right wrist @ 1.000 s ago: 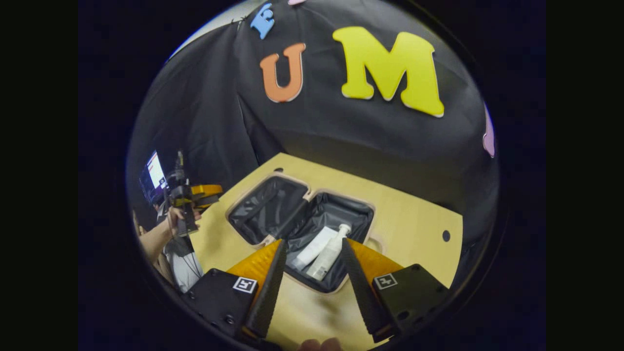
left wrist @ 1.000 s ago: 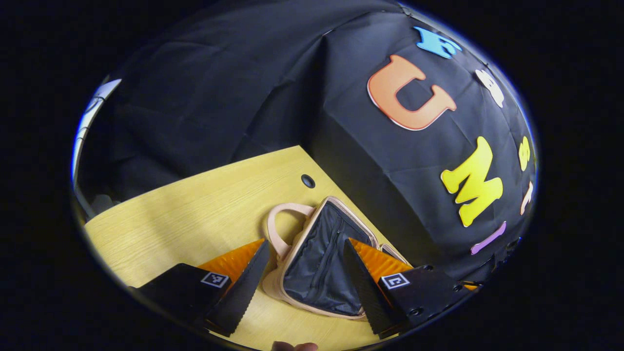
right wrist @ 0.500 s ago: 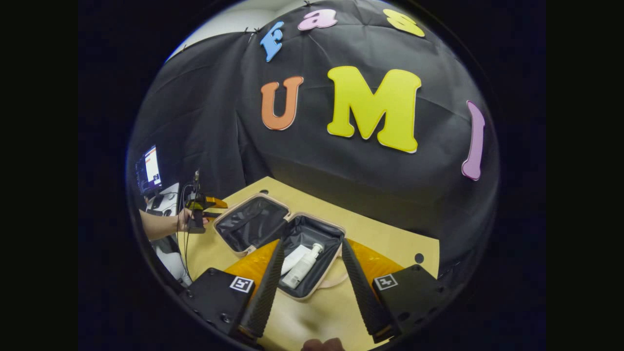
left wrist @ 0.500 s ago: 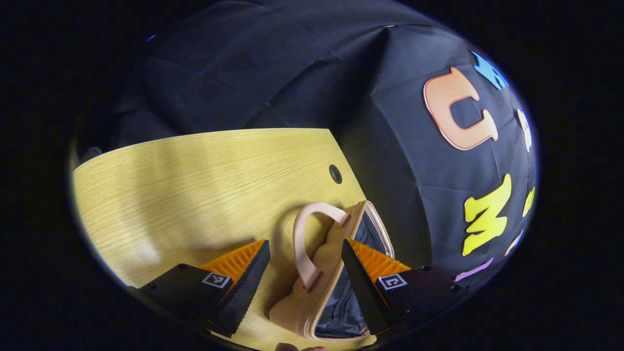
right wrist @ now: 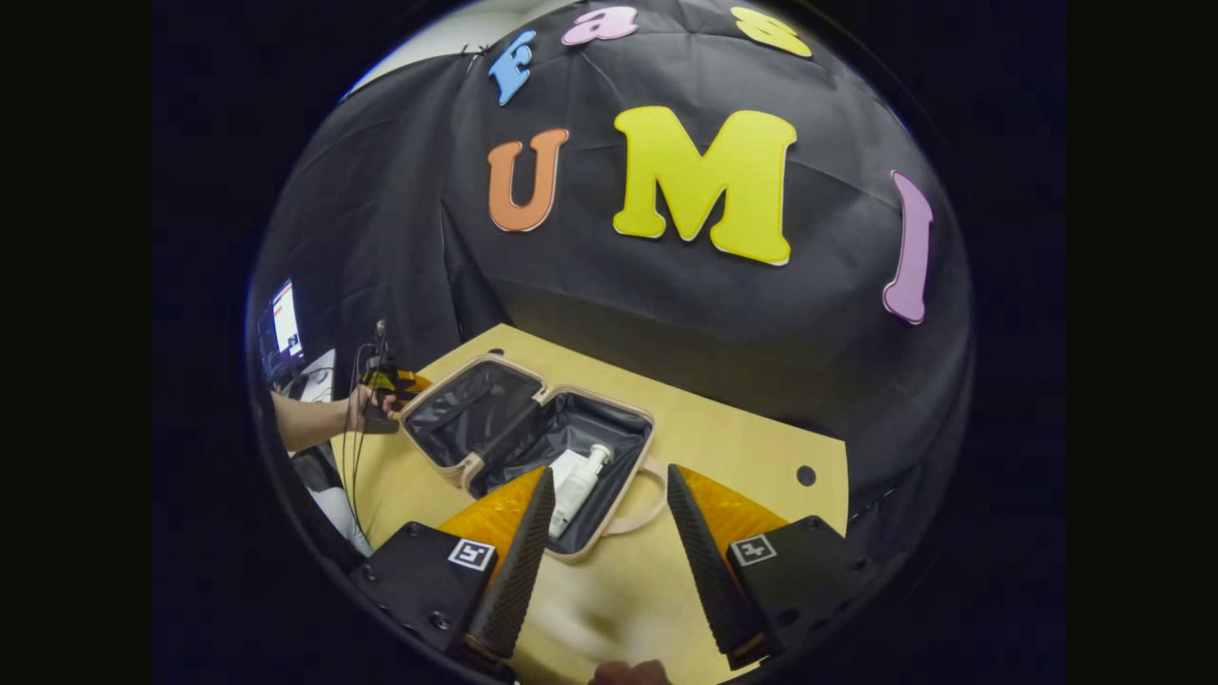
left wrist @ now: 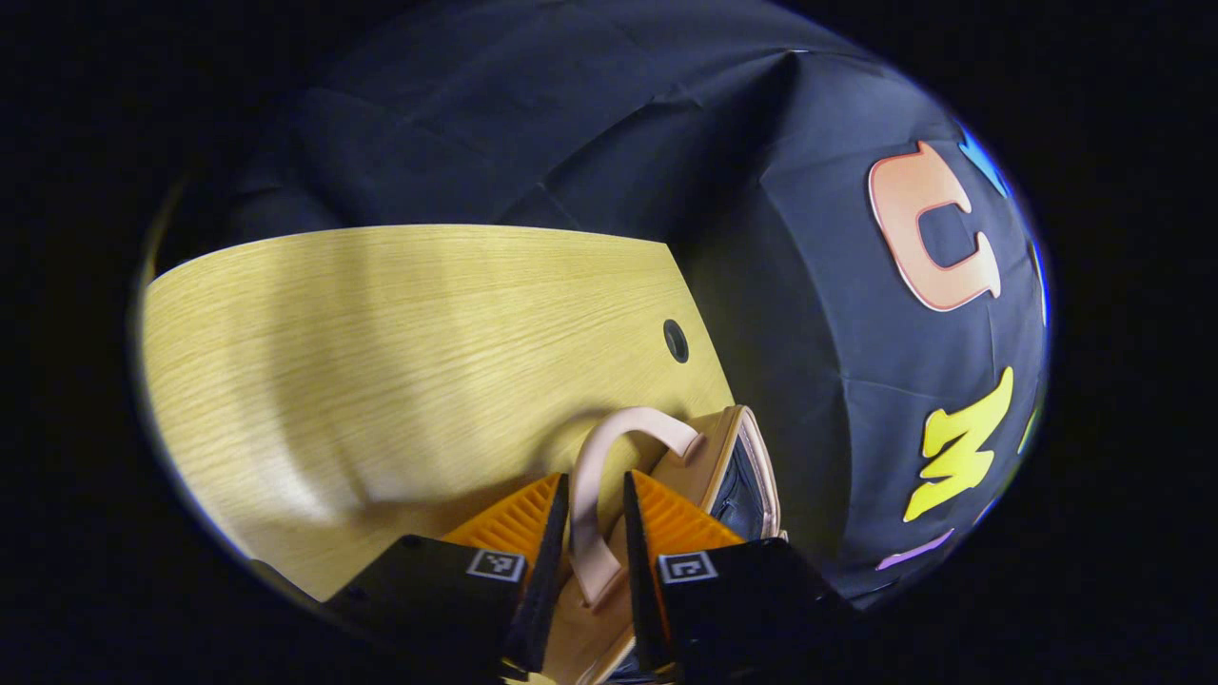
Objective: First open the suitcase, pack the skin care products into it, and then close the suitcase.
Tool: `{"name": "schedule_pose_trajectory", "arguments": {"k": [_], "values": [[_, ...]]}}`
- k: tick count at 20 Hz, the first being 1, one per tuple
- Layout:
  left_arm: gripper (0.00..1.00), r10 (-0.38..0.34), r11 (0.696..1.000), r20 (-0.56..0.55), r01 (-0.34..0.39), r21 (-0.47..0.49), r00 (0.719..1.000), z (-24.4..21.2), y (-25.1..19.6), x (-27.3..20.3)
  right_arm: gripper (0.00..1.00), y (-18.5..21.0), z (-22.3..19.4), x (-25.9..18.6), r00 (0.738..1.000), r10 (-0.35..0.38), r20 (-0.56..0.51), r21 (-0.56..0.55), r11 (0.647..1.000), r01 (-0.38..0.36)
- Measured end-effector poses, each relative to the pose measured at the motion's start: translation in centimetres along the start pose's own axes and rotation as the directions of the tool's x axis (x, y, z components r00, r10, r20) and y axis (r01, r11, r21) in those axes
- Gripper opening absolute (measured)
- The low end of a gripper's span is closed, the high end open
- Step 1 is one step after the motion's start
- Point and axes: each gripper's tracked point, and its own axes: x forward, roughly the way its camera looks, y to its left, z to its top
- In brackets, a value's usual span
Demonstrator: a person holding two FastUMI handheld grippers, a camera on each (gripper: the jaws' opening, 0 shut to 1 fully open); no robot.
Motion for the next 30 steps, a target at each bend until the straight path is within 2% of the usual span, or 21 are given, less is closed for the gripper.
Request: {"name": "schedule_pose_trajectory", "arguments": {"k": [2, 3, 6, 9, 11, 13, 16, 21, 23, 24, 26, 27, 30], "values": [[0.24, 0.029, 1.000, 0.008, -0.029, 0.012, 1.000, 0.2, 0.1, 0.1, 0.72, -0.1, -0.1, -0.3, 1.000, -0.004, 0.005, 0.024, 1.000, 0.003], [0.15, 0.040, 0.999, 0.010, -0.040, 0.023, 0.999, 0.1, -0.1, -0.3, 0.72, -0.3, 0.0, -0.6, 1.000, -0.008, 0.014, 0.031, 0.999, 0.007], [0.12, 0.050, 0.995, 0.044, -0.054, 0.088, 0.998, 1.0, -1.8, -1.7, 0.69, -1.7, 0.8, -1.3, 0.997, -0.044, 0.066, 0.036, 0.998, 0.041], [0.11, 0.008, 0.986, 0.103, -0.025, 0.164, 0.995, 2.5, -6.5, -4.6, 0.72, -3.1, 1.8, -2.5, 0.991, -0.068, 0.119, 0.073, 0.996, 0.059], [0.10, -0.022, 0.966, 0.131, -0.013, 0.260, 0.991, 2.6, -10.4, -6.7, 0.72, -4.4, 2.3, -3.5, 0.984, -0.089, 0.155, 0.104, 0.992, 0.073], [0.10, -0.057, 0.921, 0.163, -0.011, 0.389, 0.985, 2.0, -14.1, -8.7, 0.72, -5.7, 2.5, -4.8, 0.976, -0.114, 0.187, 0.120, 0.988, 0.092], [0.10, -0.111, 0.838, 0.226, -0.031, 0.544, 0.968, 0.0, -19.9, -11.7, 0.71, -7.0, 2.3, -7.1, 0.961, -0.140, 0.239, 0.096, 0.988, 0.120], [0.10, -0.209, 0.730, 0.297, -0.053, 0.682, 0.932, -6.2, -27.8, -15.2, 0.72, -9.4, -0.3, -10.4, 0.950, -0.183, 0.252, 0.083, 0.982, 0.167], [0.10, -0.246, 0.680, 0.286, -0.046, 0.732, 0.926, -9.8, -30.8, -15.5, 0.72, -10.9, -1.1, -11.4, 0.944, -0.206, 0.257, 0.073, 0.978, 0.194], [0.10, -0.263, 0.645, 0.279, -0.047, 0.763, 0.924, -11.4, -32.1, -15.6, 0.71, -11.6, -1.3, -11.7, 0.940, -0.221, 0.259, 0.076, 0.975, 0.208], [0.10, -0.290, 0.554, 0.250, -0.051, 0.831, 0.924, -15.2, -34.5, -15.1, 0.72, -12.9, -2.0, -12.1, 0.937, -0.244, 0.251, 0.093, 0.969, 0.228], [0.10, -0.302, 0.521, 0.231, -0.043, 0.853, 0.925, -17.3, -35.4, -14.5, 0.71, -13.7, -2.5, -12.3, 0.936, -0.257, 0.242, 0.098, 0.966, 0.240], [0.10, -0.336, 0.455, 0.144, 0.027, 0.890, 0.931, -24.6, -37.2, -12.1, 0.72, -15.7, -3.8, -13.3, 0.929, -0.297, 0.221, 0.105, 0.954, 0.281]]}}
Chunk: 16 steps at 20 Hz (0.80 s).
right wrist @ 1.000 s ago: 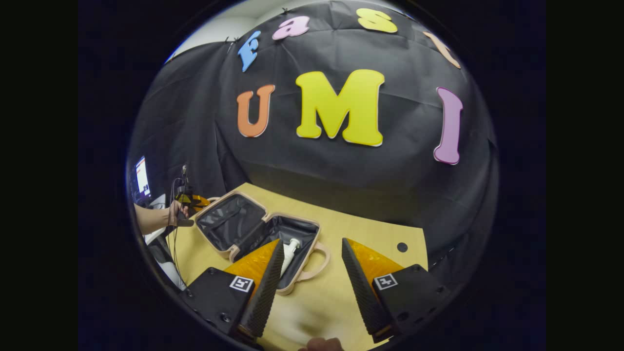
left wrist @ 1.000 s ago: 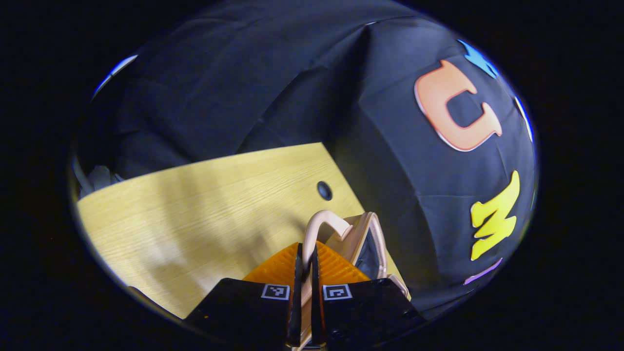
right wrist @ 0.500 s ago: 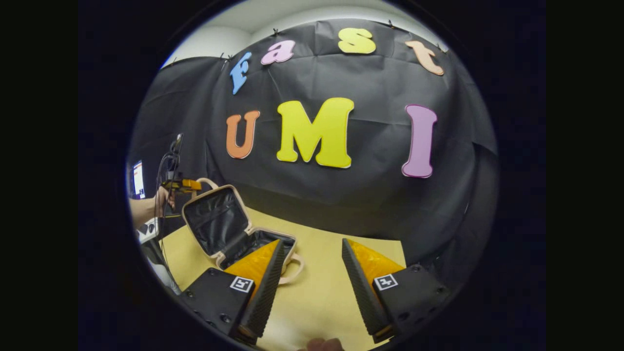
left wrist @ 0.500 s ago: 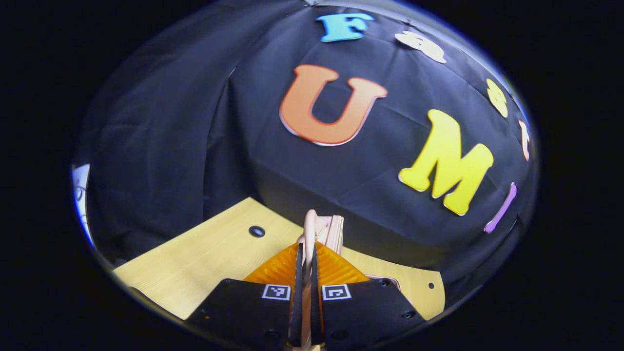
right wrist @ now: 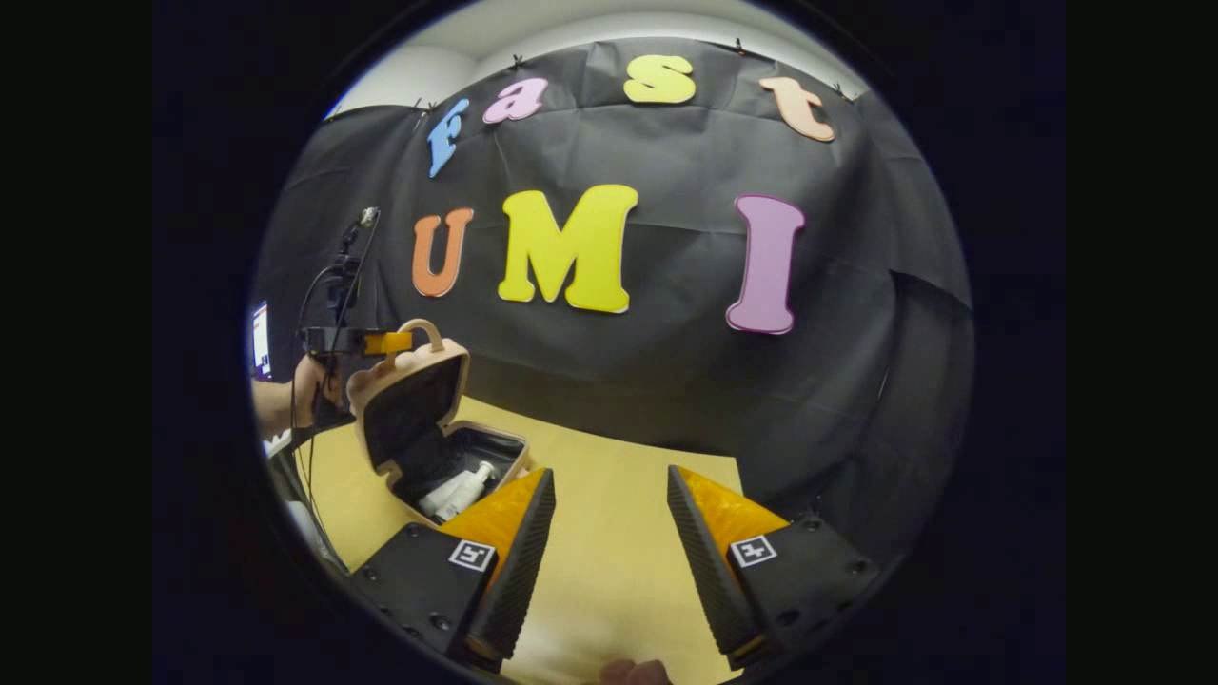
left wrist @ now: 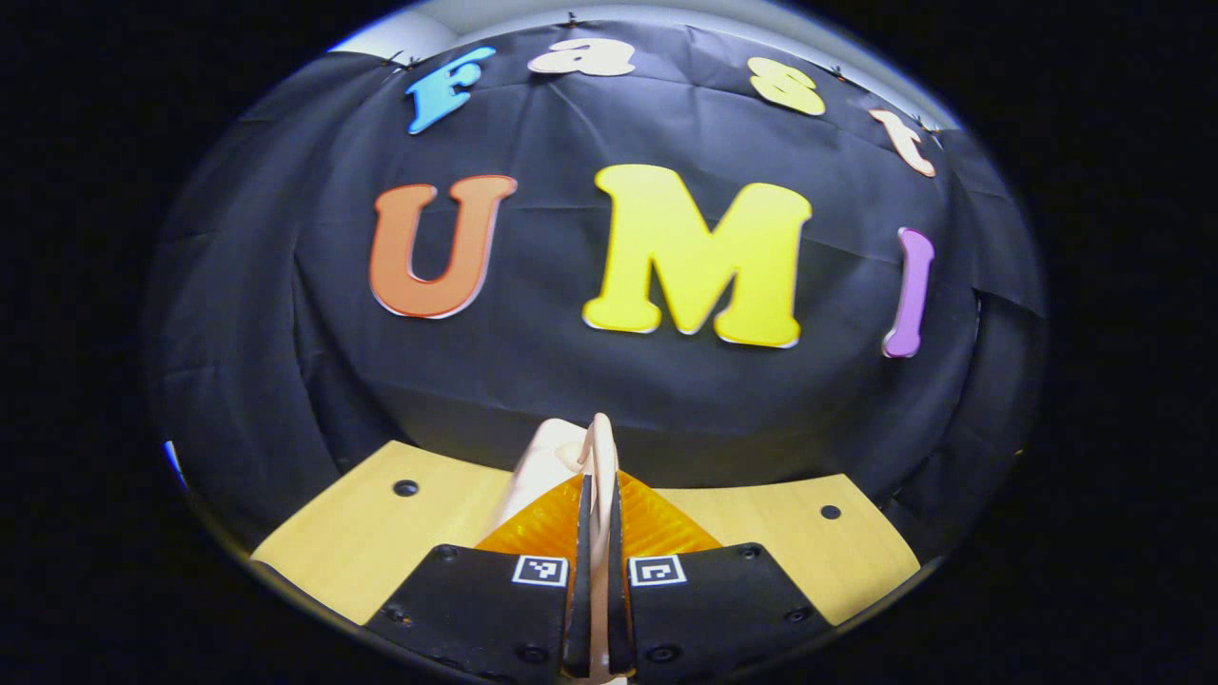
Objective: First open the suitcase, pack the skin care products into it, and then close the suitcase.
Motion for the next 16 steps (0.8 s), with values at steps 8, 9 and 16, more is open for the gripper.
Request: {"name": "schedule_pose_trajectory", "arguments": {"k": [8, 9, 16], "values": [[0.10, -0.107, 0.992, -0.199, 0.118, 0.049, 0.974, -13.5, -13.0, 4.7, 0.71, -6.0, -2.6, -2.3, 0.988, -0.130, -0.083, -0.011, 0.992, 0.129], [0.10, -0.102, 0.991, -0.228, 0.119, 0.061, 0.968, -15.1, -13.8, 5.4, 0.71, -6.6, -2.8, -2.5, 0.986, -0.142, -0.091, -0.008, 0.990, 0.142], [0.11, -0.018, 0.965, -0.281, 0.090, 0.246, 0.960, -20.2, -15.6, 6.7, 0.71, -9.1, -3.6, -2.9, 0.977, -0.176, -0.121, 0.004, 0.984, 0.177]]}}
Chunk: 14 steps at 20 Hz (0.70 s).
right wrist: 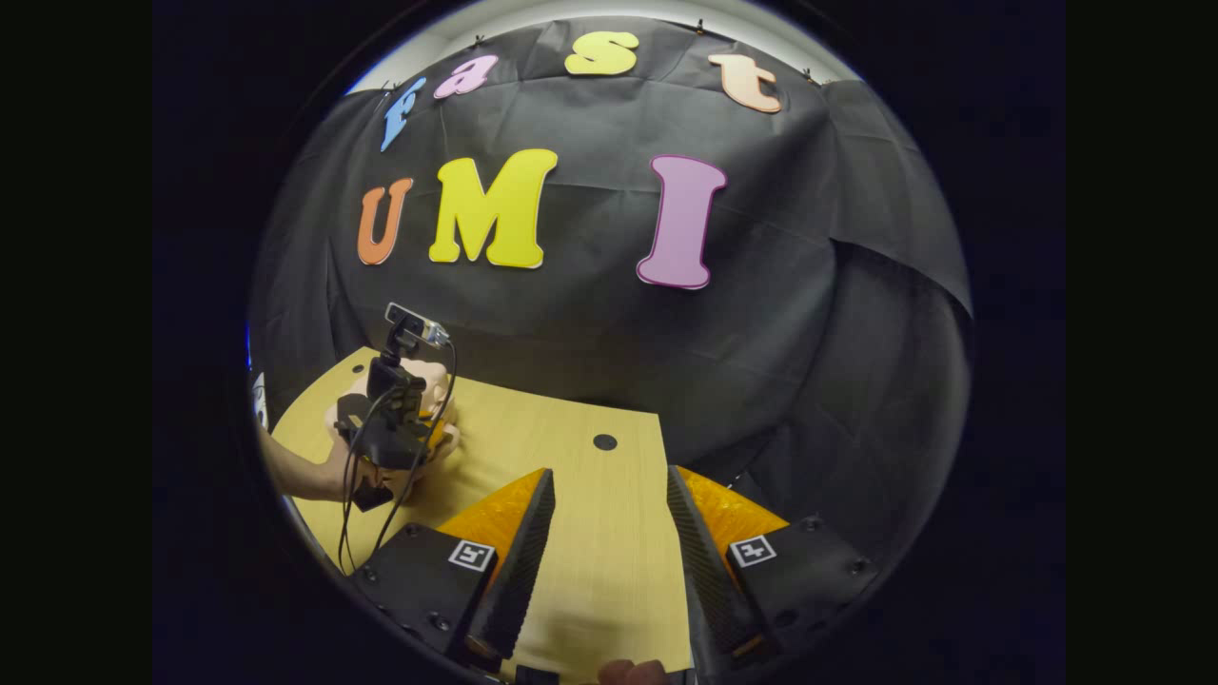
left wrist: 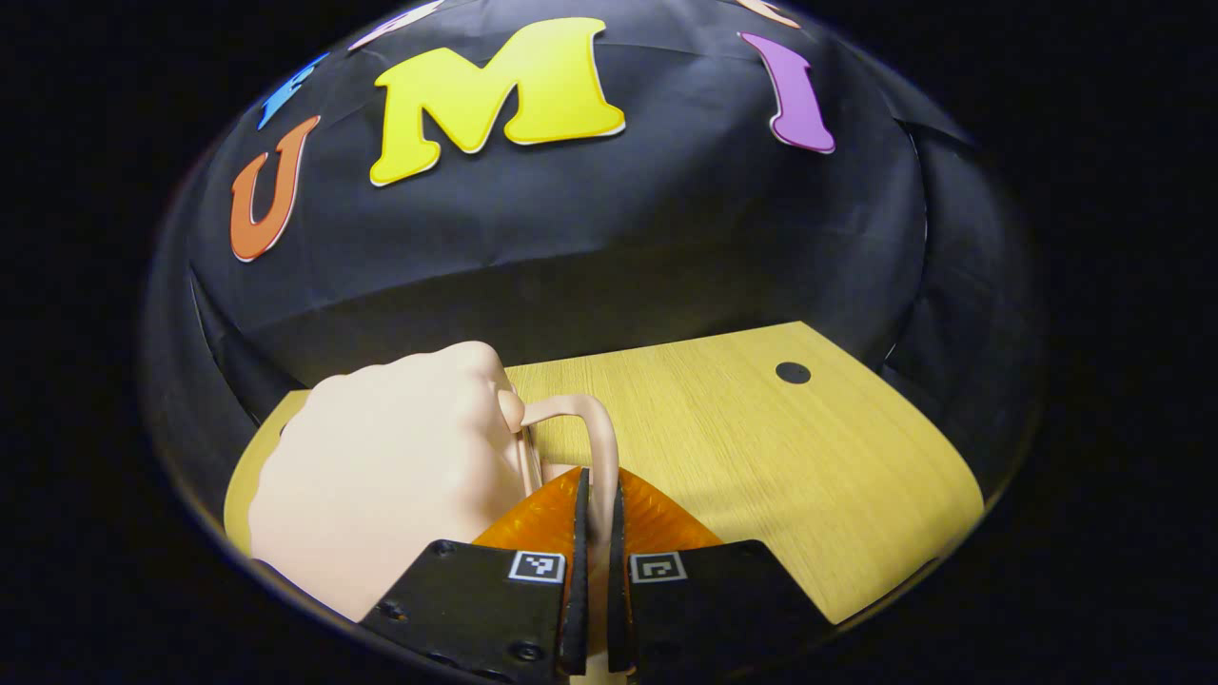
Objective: First open the suitcase, pack the skin care products into it, and then close the suitcase.
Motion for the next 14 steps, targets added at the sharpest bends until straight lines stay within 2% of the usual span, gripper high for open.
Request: {"name": "schedule_pose_trajectory", "arguments": {"k": [2, 4, 5, 6, 7, 8, 10, 11, 13, 14], "values": [[0.13, 0.022, 0.999, -0.015, -0.021, 0.032, 1.000, -0.6, -0.6, 0.2, 0.71, 0.0, -0.3, 0.2, 1.000, 0.008, -0.004, 0.005, 1.000, -0.008], [0.20, 0.010, 0.999, -0.027, -0.009, 0.046, 1.000, -1.2, -1.6, 0.4, 0.71, 0.0, -0.4, 0.4, 1.000, 0.014, -0.002, 0.001, 1.000, -0.014], [0.33, 0.014, 0.999, -0.041, -0.012, 0.036, 0.999, -1.7, -1.7, 0.6, 0.71, 0.0, -0.4, 0.3, 1.000, 0.018, 0.002, -0.001, 1.000, -0.018], [0.35, 0.016, 0.999, -0.044, -0.014, 0.032, 0.999, -1.7, -1.8, 0.5, 0.71, 0.1, -0.4, 0.4, 1.000, 0.021, 0.004, -0.004, 1.000, -0.021], [0.48, 0.010, 1.000, -0.045, -0.008, 0.026, 0.999, -1.7, -2.1, 0.4, 0.71, 0.1, -0.4, 0.5, 1.000, 0.024, 0.008, -0.006, 1.000, -0.024], [0.42, 0.004, 1.000, -0.046, -0.003, 0.015, 0.999, -1.7, -2.4, 0.1, 0.71, 0.1, -0.4, 0.5, 1.000, 0.026, 0.011, -0.005, 1.000, -0.026], [0.65, -0.019, 1.000, -0.030, 0.019, -0.001, 0.999, -1.4, -3.1, -1.3, 0.71, 0.4, -0.2, 0.9, 0.999, 0.034, 0.018, 0.008, 0.999, -0.035], [0.67, -0.034, 0.999, -0.025, 0.033, -0.009, 0.999, -1.3, -3.5, -1.8, 0.71, 0.6, -0.1, 1.0, 0.999, 0.038, 0.026, 0.016, 0.999, -0.039], [0.88, -0.073, 0.996, -0.031, 0.071, -0.056, 0.997, -1.5, -4.3, -4.0, 0.72, 1.3, 0.5, 1.4, 0.997, 0.053, 0.049, 0.032, 0.998, -0.054], [0.89, -0.081, 0.994, -0.027, 0.078, -0.083, 0.996, -1.2, -4.5, -5.5, 0.72, 1.8, 1.1, 1.7, 0.996, 0.058, 0.065, 0.038, 0.997, -0.061]]}}
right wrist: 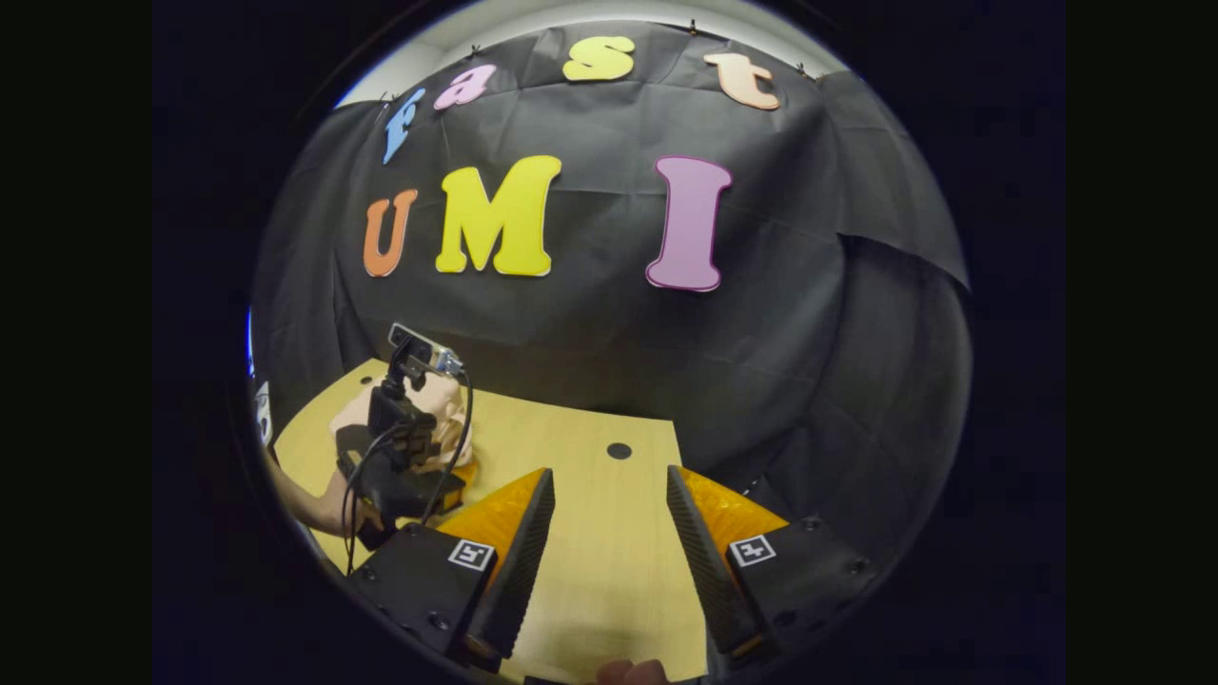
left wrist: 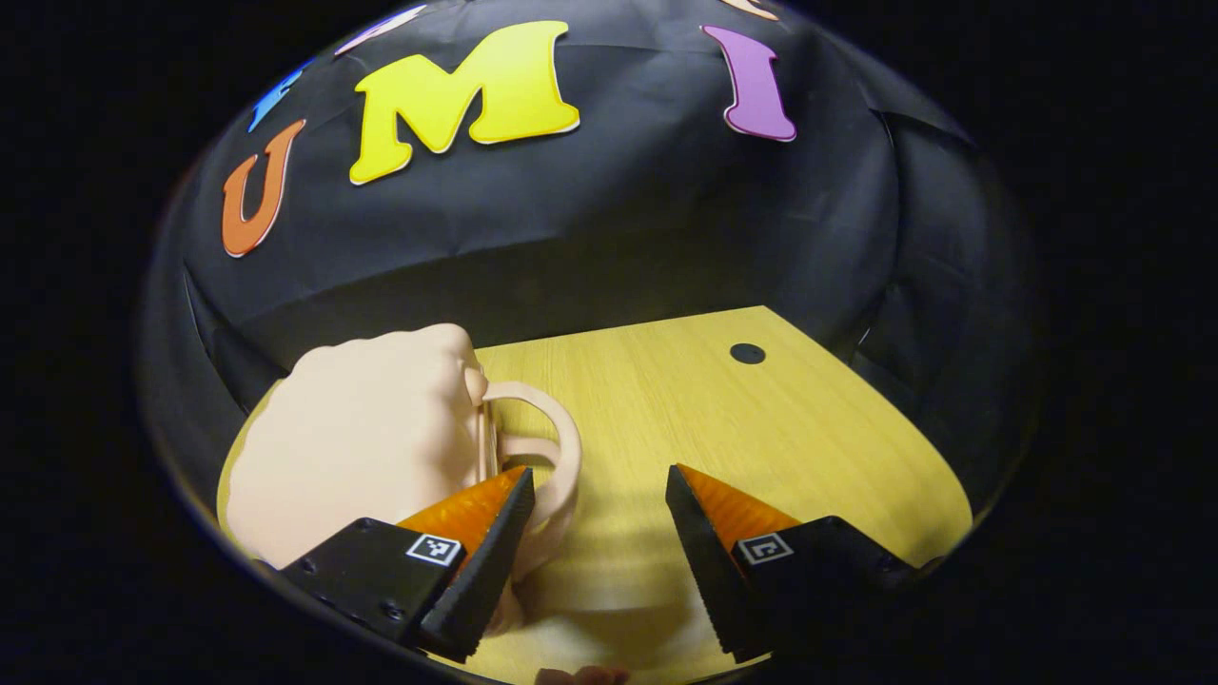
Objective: First open the suitcase, pack the skin care products into it, and then close the suitcase.
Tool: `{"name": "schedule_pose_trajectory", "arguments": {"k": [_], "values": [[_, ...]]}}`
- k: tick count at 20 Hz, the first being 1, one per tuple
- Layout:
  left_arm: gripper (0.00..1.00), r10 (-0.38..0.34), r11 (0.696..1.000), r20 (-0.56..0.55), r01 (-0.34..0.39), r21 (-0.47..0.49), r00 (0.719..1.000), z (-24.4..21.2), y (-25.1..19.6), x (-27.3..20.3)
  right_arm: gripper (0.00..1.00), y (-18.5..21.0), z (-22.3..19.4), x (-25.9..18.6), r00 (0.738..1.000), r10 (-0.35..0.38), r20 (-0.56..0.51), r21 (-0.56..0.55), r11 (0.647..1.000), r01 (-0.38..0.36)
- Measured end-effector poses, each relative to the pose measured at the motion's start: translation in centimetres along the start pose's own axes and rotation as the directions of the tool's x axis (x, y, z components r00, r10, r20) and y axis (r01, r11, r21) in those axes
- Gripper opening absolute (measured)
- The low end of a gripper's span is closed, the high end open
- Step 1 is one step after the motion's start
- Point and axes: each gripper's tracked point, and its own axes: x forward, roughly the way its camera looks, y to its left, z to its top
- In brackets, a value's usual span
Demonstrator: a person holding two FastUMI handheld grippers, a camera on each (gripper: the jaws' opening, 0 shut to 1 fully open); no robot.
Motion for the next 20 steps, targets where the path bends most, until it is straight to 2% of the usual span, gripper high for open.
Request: {"name": "schedule_pose_trajectory", "arguments": {"k": [3, 4, 5, 8, 12, 13, 15, 17, 20], "values": [[0.91, 0.012, 1.000, 0.108, -0.010, -0.027, 0.994, 3.8, 0.8, -5.2, 0.72, 0.9, 2.1, 1.3, 0.998, -0.006, 0.062, 0.017, 1.000, 0.005], [1.00, 0.024, 0.999, 0.145, -0.019, -0.037, 0.989, 5.1, 1.3, -7.2, 0.72, 1.4, 2.9, 1.6, 0.997, 0.001, 0.082, 0.030, 1.000, -0.003], [0.97, 0.039, 0.998, 0.181, -0.030, -0.050, 0.983, 6.5, 1.9, -9.0, 0.72, 2.3, 2.9, 2.2, 0.995, 0.008, 0.102, 0.040, 0.999, -0.012], [0.97, 0.097, 0.993, 0.315, -0.068, -0.101, 0.944, 12.4, 3.4, -13.9, 0.72, 4.1, 5.7, 2.7, 0.985, 0.030, 0.170, 0.045, 0.998, -0.039], [0.98, 0.180, 0.979, 0.452, -0.113, -0.170, 0.874, 17.7, 5.9, -18.7, 0.72, 6.2, 9.5, 2.4, 0.966, 0.042, 0.256, 0.059, 0.997, -0.059], [0.98, 0.198, 0.976, 0.485, -0.128, -0.174, 0.852, 18.6, 6.5, -19.5, 0.72, 6.7, 10.3, 2.1, 0.958, 0.044, 0.284, 0.059, 0.996, -0.063], [0.97, 0.208, 0.976, 0.526, -0.140, -0.167, 0.825, 19.8, 7.0, -20.8, 0.72, 7.5, 11.6, 1.5, 0.944, 0.043, 0.327, 0.046, 0.997, -0.061], [0.96, 0.212, 0.975, 0.539, -0.135, -0.178, 0.815, 20.1, 7.3, -21.1, 0.73, 8.1, 12.1, 1.2, 0.936, 0.037, 0.350, 0.042, 0.998, -0.055], [0.96, 0.211, 0.973, 0.549, -0.122, -0.194, 0.809, 20.9, 7.6, -21.3, 0.73, 8.2, 11.8, 1.0, 0.937, 0.027, 0.347, 0.045, 0.998, -0.045]]}}
